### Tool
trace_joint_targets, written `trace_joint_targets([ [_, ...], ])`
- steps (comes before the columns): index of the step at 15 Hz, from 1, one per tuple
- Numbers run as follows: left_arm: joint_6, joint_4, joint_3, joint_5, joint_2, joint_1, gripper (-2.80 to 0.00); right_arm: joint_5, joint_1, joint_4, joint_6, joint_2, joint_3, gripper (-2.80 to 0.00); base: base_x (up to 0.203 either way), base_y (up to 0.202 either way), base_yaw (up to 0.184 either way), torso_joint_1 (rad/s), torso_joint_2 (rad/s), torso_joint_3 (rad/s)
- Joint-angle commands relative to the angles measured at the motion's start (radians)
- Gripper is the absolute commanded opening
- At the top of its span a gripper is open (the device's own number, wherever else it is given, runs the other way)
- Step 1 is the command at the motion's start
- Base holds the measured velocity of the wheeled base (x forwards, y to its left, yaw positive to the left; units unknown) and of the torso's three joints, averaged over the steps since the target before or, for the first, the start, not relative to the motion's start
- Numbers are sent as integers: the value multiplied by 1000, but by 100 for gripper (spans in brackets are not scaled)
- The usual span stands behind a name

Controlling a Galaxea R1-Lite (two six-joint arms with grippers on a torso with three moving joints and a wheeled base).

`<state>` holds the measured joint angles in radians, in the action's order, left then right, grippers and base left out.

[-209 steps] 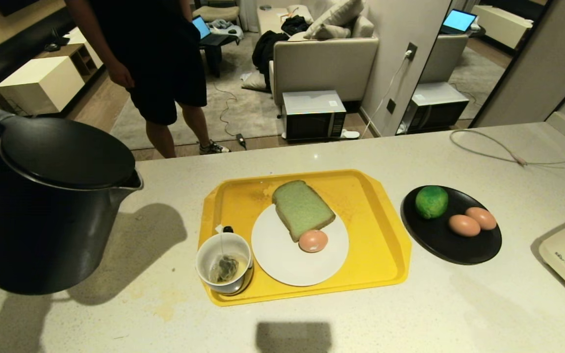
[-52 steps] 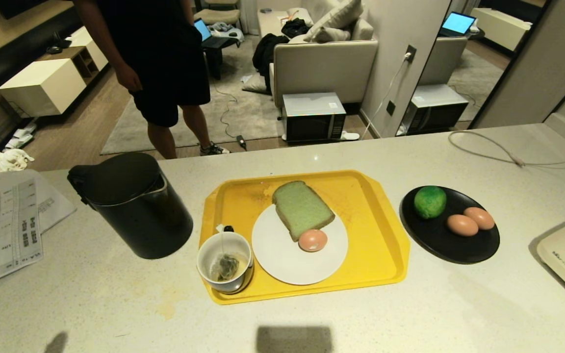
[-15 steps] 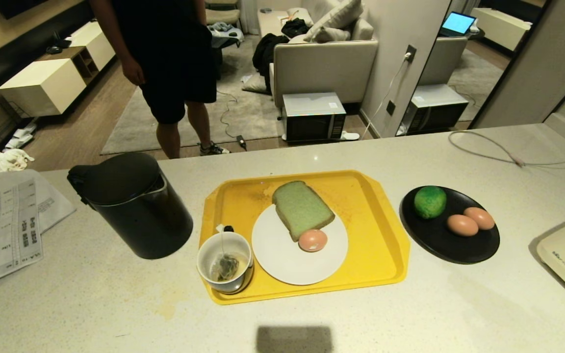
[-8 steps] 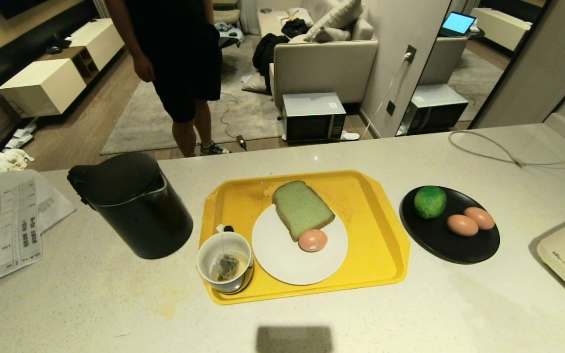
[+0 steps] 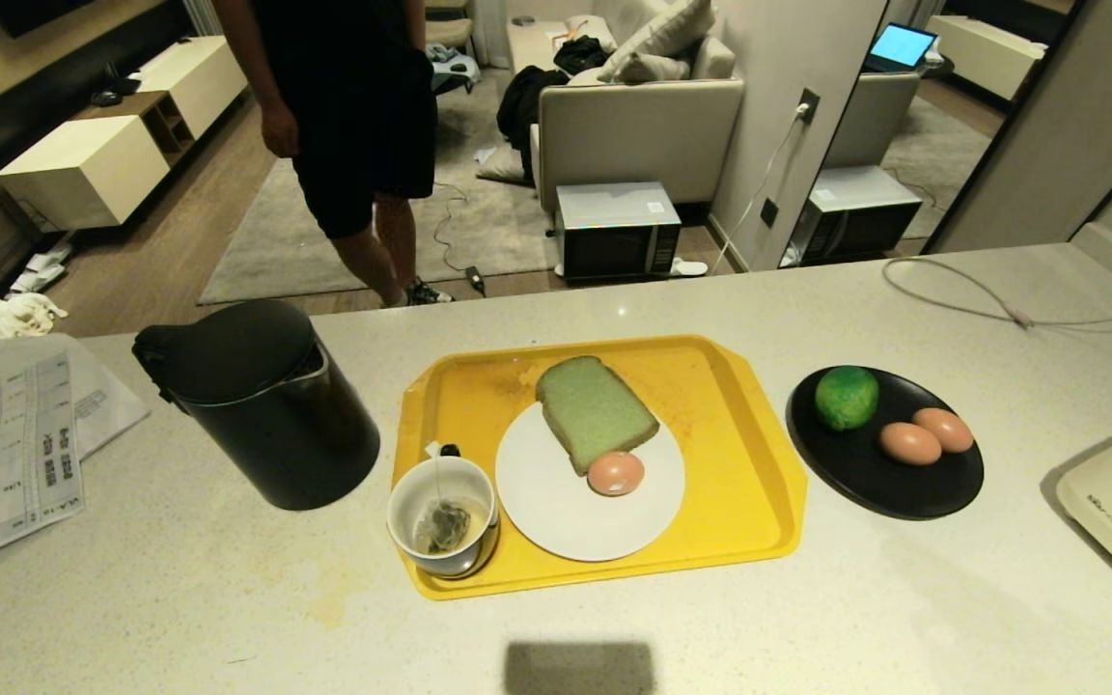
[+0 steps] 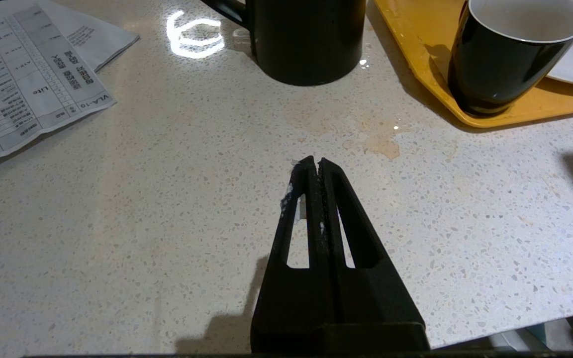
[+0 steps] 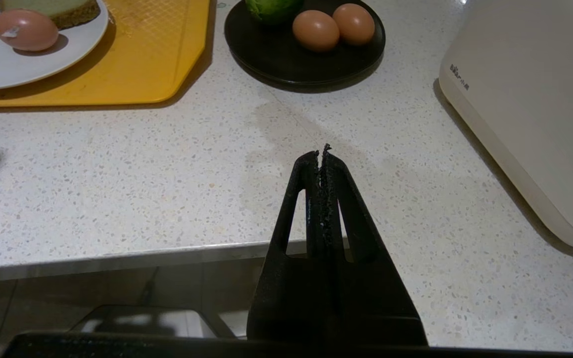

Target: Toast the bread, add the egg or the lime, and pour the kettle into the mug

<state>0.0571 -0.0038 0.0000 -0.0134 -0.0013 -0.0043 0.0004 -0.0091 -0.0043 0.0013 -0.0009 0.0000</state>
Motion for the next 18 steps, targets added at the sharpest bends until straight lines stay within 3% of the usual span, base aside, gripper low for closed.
trace_joint_targets([
  [1,0,-1,2,0,-2,0,-280,1,-2,0,0,1,2,-280,0,0,0,0,0,0],
  [4,0,-1,2,0,-2,0,-280,1,0,0,-1,1,2,-280,1,0,23,2,1,1],
  [12,0,-1,2,0,-1,0,-280,1,0,0,0,1,2,-280,0,-8,171,4,2,0],
  [18,0,-1,2,0,-2,1,-280,1,0,0,0,1,2,-280,0,0,0,0,0,0],
])
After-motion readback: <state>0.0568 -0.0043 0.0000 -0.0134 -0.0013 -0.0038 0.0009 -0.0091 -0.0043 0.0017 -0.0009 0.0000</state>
